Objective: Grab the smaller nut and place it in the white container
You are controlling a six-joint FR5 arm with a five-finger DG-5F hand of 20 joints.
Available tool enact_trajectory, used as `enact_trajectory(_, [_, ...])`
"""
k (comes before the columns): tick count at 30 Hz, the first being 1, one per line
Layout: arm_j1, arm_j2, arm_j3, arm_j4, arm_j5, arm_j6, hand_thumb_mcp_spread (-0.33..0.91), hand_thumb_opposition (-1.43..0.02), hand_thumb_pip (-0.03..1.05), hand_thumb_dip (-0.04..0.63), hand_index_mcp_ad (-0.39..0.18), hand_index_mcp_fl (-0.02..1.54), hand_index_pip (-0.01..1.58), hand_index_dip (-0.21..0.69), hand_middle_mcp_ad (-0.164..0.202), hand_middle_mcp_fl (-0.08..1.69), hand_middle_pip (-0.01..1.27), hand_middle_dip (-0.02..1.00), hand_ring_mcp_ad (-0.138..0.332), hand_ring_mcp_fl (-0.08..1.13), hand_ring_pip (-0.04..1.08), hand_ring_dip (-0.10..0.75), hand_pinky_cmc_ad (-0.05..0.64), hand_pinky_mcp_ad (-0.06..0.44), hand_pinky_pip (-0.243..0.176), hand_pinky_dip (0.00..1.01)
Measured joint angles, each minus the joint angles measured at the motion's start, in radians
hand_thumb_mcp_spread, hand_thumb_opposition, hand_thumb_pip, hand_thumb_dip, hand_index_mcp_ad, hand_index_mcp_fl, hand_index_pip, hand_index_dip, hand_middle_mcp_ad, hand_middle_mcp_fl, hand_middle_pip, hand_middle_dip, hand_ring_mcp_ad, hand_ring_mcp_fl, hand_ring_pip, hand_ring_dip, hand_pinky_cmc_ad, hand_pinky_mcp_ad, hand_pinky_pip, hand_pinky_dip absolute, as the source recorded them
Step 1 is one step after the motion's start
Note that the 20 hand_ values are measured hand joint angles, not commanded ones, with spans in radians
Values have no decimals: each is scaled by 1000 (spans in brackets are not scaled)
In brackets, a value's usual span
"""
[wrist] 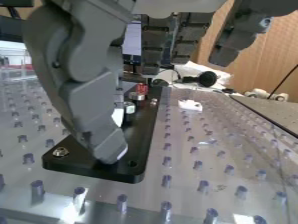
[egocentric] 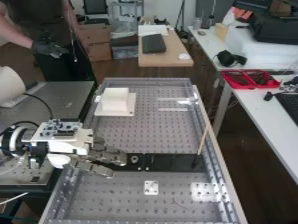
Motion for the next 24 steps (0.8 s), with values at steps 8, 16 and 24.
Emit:
enact_trajectory(8, [2,10,3,1,-3,9,590,-1018,620,251,-304,377,1492,173,-21,122,138,269,30,0,112,115,295,176,-26,161])
enact_trajectory(16, [15,39,2,-6,-13,20,590,-1018,620,251,-304,377,1496,183,-21,122,138,269,30,0,110,113,298,176,-26,161])
enact_trajectory(24, [61,112,1,-51,-46,29,590,-1018,620,251,-304,377,1497,183,-24,122,138,269,26,0,110,115,311,178,-26,161])
